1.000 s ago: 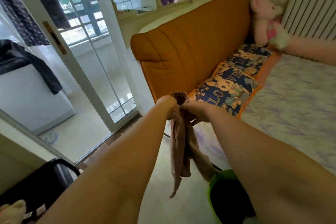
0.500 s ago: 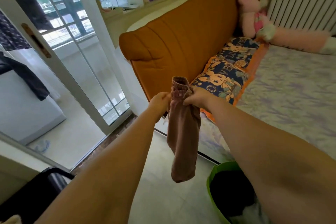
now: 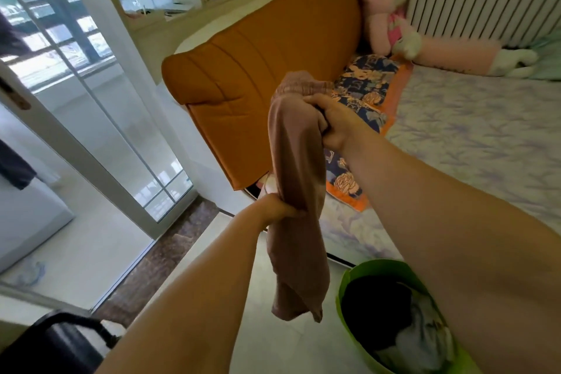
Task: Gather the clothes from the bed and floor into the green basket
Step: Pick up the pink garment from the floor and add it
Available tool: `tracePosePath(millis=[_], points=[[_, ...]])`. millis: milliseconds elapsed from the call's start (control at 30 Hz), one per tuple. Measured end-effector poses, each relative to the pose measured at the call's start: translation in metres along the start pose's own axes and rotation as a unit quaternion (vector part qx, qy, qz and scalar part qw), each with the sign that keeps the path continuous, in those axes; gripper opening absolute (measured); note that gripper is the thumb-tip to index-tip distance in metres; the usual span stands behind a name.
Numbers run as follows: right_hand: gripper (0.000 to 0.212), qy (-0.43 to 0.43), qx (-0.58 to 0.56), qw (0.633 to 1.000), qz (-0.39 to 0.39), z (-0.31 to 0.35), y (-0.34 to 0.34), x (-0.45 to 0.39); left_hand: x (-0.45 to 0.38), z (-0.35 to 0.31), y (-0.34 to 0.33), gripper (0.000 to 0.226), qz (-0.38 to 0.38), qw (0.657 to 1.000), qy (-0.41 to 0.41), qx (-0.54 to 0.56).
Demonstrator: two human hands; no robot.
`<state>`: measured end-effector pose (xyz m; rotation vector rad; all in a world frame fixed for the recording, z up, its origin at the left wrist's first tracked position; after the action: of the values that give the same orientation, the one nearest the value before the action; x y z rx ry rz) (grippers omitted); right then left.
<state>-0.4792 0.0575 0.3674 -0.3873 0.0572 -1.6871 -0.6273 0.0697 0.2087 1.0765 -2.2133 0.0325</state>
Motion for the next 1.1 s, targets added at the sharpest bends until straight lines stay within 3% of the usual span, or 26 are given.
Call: tracePosePath(millis=[167, 300, 400, 467, 533, 600, 667, 733, 833, 933, 1000, 1100], points=[[0.026, -0.033, -0.039, 0.994, -0.097, 0.001, 0.039, -0.012, 0.001, 0.013, -0.034, 0.066, 0.043, 0.993, 0.062, 0.093], [0.012, -0.092, 0.027, 0.985, -0.142, -0.034, 0.07, -0.005, 0.0, 0.0, -0.045, 0.055, 0.06, 0.986, 0.072, 0.139], [0.038, -0.134, 0.152, 0.973, -0.115, -0.078, 0.093, 0.007, -0.008, -0.027, -0.053, 0.042, 0.085, 0.982, 0.041, 0.162], [0.052, -0.174, 0.278, 0.944, -0.034, -0.103, 0.096, 0.018, -0.012, -0.044, -0.06, 0.033, 0.102, 0.984, 0.014, 0.148], [0.063, -0.2, 0.403, 0.892, 0.055, -0.12, 0.089, 0.028, -0.012, -0.054, -0.063, 0.019, 0.094, 0.989, -0.002, 0.113], [0.096, -0.18, 0.535, 0.822, 0.072, -0.127, 0.092, 0.033, -0.015, -0.059, -0.071, 0.023, 0.094, 0.992, -0.013, 0.083], [0.113, -0.145, 0.611, 0.777, 0.049, -0.126, 0.093, 0.036, -0.016, -0.062, -0.077, 0.037, 0.108, 0.991, -0.019, 0.077], [0.109, -0.11, 0.641, 0.759, 0.035, -0.13, 0.094, 0.037, -0.02, -0.061, -0.079, 0.046, 0.107, 0.992, -0.021, 0.067], [0.085, -0.082, 0.668, 0.739, 0.024, -0.129, 0.088, 0.044, -0.023, -0.066, -0.078, 0.048, 0.075, 0.996, -0.048, 0.014], [0.054, -0.093, 0.665, 0.741, 0.0, -0.129, 0.091, 0.049, -0.025, -0.064, -0.07, 0.057, -0.044, 0.998, -0.04, 0.006], [0.039, -0.123, 0.658, 0.742, -0.029, -0.133, 0.101, 0.05, -0.024, -0.053, -0.068, 0.061, -0.083, 0.995, 0.004, 0.048], [0.04, -0.173, 0.642, 0.742, -0.084, -0.14, 0.122, 0.055, -0.021, -0.023, -0.074, 0.074, -0.086, 0.979, 0.126, 0.137]])
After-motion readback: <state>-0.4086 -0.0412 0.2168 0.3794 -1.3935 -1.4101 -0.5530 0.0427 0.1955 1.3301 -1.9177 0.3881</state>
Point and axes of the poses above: each hand's wrist, its own x-axis away from the middle knuckle, its own y-axis out of the back of the hand, z = x × y, the point moved 6 cm from there along -x, towards the middle knuckle, and after that the axes turned 12 degrees about x, right-handed, at the moved point
